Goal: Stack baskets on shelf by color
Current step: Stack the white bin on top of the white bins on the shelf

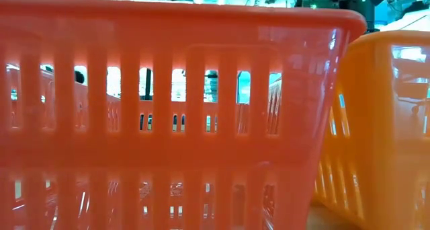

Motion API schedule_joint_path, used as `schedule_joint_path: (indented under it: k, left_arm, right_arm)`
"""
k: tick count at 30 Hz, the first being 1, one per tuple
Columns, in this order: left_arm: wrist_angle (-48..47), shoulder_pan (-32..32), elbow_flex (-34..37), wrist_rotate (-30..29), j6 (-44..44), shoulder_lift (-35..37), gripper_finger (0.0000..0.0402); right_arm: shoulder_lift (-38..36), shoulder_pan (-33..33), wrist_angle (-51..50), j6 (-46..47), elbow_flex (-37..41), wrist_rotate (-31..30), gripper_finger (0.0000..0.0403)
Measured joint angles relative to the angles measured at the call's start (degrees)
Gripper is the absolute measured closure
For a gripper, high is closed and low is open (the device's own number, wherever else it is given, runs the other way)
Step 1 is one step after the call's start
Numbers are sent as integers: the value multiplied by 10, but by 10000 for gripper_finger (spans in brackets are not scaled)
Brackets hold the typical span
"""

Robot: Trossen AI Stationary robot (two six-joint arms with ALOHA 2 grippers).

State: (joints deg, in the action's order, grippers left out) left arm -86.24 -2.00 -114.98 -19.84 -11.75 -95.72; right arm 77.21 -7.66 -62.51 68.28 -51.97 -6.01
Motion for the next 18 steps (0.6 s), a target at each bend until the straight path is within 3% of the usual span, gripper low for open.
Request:
schedule_joint_path:
  k: [12,15,18]
  left_arm:
    - [0,0,0,0,0,0,322]
    - [0,0,0,0,-1,0,322]
    - [1,0,0,0,-5,0,322]
  right_arm:
    - [1,0,115,9,91,47,235]
    - [0,0,114,8,91,60,270]
    - [0,0,114,6,91,74,337]
